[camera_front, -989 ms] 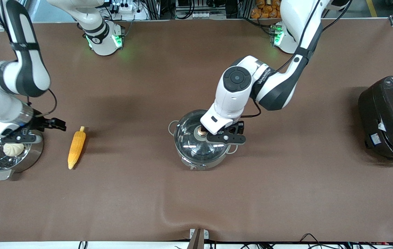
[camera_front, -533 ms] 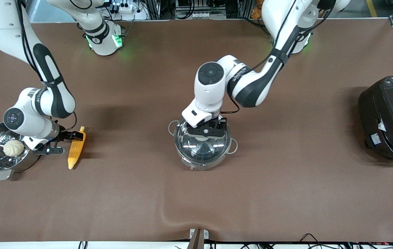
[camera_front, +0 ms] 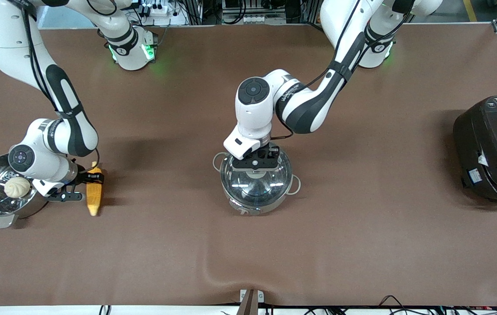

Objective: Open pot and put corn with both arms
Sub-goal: 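Grasp the lid knob with the left gripper while the right gripper grasps the corn, then lift the lid off with the left gripper while the right gripper carries corn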

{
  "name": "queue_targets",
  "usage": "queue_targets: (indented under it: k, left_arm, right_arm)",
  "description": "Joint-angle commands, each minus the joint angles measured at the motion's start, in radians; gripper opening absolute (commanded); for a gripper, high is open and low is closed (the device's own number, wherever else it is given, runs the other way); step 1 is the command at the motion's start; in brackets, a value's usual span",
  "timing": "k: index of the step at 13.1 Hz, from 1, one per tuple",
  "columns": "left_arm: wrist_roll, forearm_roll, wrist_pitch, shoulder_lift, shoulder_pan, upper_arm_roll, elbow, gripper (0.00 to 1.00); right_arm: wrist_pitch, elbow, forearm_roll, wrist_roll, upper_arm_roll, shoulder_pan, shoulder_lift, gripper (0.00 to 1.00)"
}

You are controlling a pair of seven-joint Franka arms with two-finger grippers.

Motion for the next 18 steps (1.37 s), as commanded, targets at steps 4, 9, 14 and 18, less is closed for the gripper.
queue_targets:
  k: [4, 9, 14, 18]
  left_arm:
    - [-0.048, 0.017, -0.005, -0.023, -0.004, 0.008, 0.015, 0.00]
    - [-0.051, -0.021, -0.046, -0.132, 0.092, 0.010, 0.013, 0.00]
    - [-0.047, -0.031, -0.121, -0.153, 0.388, 0.008, -0.004, 0.00]
    - [-0.038, -0.031, -0.108, -0.130, 0.485, 0.008, -0.118, 0.00]
  right_arm:
    - [-0.312, 0.182, -0.005, -0.033, -0.001, 0.079, -0.081, 0.09]
    - [-0.583, 0.441, 0.009, -0.014, -0.001, 0.196, -0.079, 0.09]
    - [-0.611, 0.554, 0.005, 0.426, 0.032, 0.474, -0.076, 0.11]
    - [-0.461, 0.628, 0.037, 0.765, 0.034, 0.689, 0.006, 0.10]
